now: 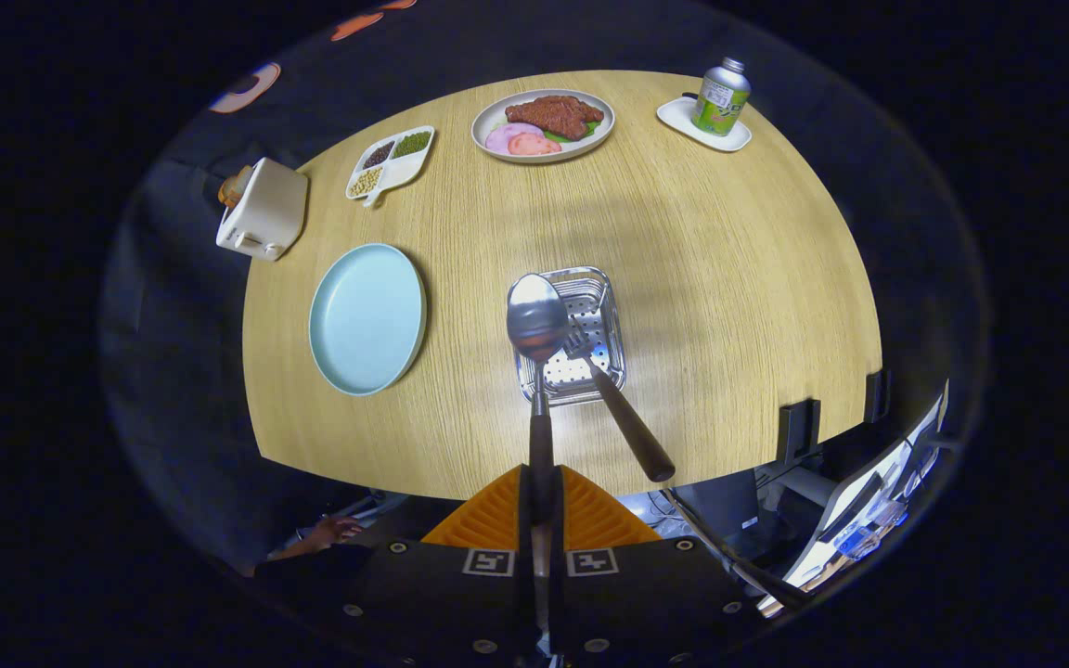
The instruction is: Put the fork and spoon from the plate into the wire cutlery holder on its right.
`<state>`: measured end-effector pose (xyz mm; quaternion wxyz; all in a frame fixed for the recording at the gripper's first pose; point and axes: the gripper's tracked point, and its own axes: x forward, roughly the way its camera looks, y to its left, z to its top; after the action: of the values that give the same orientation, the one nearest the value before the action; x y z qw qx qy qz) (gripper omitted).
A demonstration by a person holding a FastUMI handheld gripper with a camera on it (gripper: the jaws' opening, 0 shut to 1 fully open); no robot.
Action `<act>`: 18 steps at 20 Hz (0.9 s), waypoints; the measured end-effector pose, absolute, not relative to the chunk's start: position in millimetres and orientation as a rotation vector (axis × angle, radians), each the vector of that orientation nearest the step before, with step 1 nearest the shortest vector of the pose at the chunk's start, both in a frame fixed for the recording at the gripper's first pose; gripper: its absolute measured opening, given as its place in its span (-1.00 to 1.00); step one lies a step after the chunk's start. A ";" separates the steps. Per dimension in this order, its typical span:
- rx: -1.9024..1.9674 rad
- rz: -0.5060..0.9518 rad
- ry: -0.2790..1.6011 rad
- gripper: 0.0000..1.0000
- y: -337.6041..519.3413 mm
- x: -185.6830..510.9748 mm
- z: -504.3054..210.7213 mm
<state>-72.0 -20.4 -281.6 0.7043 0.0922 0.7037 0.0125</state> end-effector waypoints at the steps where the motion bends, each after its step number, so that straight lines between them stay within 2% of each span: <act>1: 0.183 0.041 1.591 -0.88 -23.1 -73.5 -283.9; 11: 0.187 0.090 1.790 -0.88 -27.7 -65.2 -304.9; 13: 0.218 0.079 1.798 -0.87 -25.6 -56.6 -308.1; 18: 0.301 0.074 1.743 -0.72 -22.4 -34.0 -300.7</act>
<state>-34.0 -22.4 -300.7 0.6331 0.1318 0.7621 0.0322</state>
